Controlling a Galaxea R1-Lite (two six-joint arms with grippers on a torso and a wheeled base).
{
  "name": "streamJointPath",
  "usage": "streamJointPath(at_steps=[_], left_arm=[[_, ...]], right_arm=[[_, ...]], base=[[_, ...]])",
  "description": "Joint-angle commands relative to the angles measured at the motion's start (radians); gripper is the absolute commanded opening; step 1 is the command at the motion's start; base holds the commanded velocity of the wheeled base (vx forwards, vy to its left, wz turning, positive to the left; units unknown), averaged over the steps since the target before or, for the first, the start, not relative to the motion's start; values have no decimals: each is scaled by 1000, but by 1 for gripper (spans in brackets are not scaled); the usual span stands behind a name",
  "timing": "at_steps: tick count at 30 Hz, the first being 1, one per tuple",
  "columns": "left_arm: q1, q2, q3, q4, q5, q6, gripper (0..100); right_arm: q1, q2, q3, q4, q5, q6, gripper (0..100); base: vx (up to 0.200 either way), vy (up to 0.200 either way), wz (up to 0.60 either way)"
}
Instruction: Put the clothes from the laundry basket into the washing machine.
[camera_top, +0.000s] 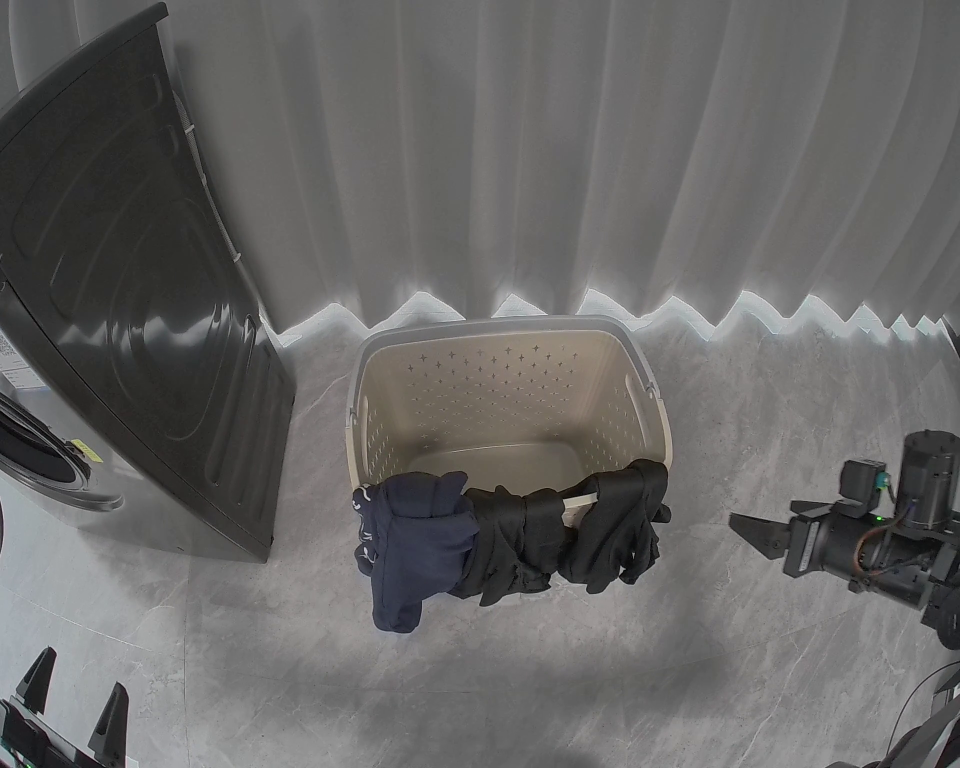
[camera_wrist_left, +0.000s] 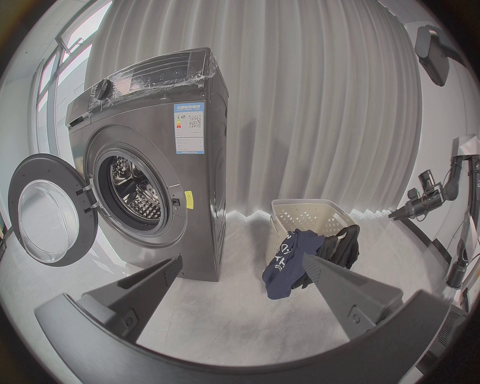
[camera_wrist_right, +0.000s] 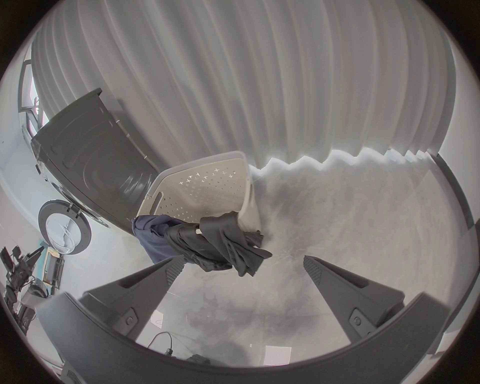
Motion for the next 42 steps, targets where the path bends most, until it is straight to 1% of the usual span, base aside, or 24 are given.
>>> streamJointPath(at_steps=[1,8,14,17,18,23,25,27,33,39,42], left_arm=[[0,-10,16,0,0,-1,100],[0,-10,16,0,0,-3,100],[0,-10,16,0,0,-1,100],[0,-10,16,0,0,-3,100],[0,-10,16,0,0,-3,100],[0,-10,16,0,0,-3,100],[0,-10,16,0,0,-3,100],[0,-10,16,0,0,-3,100],[0,-10,16,0,0,-3,100],[0,-10,16,0,0,-3,100],[0,-10,16,0,0,-4,100]], right_arm=[[59,224,-96,-33,-12,19,100],[64,338,-165,-39,-12,21,100],[110,411,-201,-76,-15,19,100],[115,437,-214,-83,-21,19,100],[119,464,-226,-102,-32,16,100],[144,536,-240,-168,-33,12,100],[144,548,-246,-178,-33,12,100],[144,580,-272,-203,-33,10,100],[136,641,-326,-226,-35,2,100],[139,692,-352,-241,-33,-4,100],[133,727,-395,-252,-33,-4,100]], base=[[0,0,0],[0,0,0],[0,0,0],[0,0,0],[0,0,0],[0,0,0],[0,0,0],[0,0,0],[0,0,0],[0,0,0],[0,0,0]])
